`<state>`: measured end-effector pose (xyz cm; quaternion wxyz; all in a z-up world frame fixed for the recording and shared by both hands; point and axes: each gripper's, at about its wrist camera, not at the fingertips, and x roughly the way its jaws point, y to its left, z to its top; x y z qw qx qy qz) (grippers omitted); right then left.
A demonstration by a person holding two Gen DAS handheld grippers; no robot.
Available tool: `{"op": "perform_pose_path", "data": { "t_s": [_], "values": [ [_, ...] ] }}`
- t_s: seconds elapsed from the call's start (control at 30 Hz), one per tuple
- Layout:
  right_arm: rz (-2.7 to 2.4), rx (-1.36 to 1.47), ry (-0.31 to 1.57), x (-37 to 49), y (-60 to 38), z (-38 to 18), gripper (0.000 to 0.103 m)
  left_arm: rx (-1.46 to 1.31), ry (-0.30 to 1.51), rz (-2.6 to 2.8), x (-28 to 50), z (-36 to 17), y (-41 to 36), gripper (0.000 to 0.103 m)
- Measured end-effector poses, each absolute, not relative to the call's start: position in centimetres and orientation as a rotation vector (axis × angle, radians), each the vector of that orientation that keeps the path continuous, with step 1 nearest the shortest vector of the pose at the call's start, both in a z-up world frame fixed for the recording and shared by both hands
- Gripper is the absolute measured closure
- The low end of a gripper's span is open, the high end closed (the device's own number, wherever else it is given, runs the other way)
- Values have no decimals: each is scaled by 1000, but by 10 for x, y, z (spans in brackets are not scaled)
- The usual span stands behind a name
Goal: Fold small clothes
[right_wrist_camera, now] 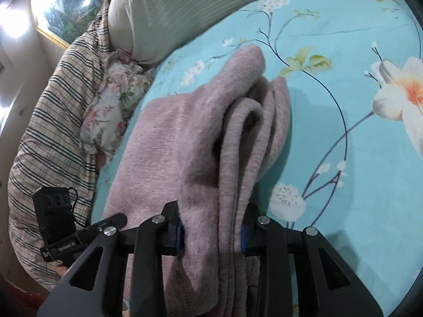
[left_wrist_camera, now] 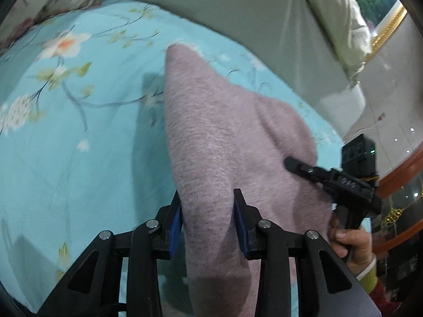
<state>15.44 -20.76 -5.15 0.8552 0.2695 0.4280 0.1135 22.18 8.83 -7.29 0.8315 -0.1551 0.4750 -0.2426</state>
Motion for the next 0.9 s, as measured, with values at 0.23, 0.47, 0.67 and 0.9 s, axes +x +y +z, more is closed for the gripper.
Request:
{"op": "perform_pose_path", "data": {
  "t_s": [0.23,0.47,0.67,0.9],
  "values": [
    [188,577,891,147,-208,-58,51,-286,1009,-446,214,-76,93,50],
    [116,561,820,127,-217,-29,39,-258,978,-416,202,-59,102,51],
    [113,484,725,127,-211,4,40,-248,924,-491,191,-41,97,52],
    [85,491,841,173,-209,-25,89,-185,936,-583,189,-39,73,53]
  ]
}}
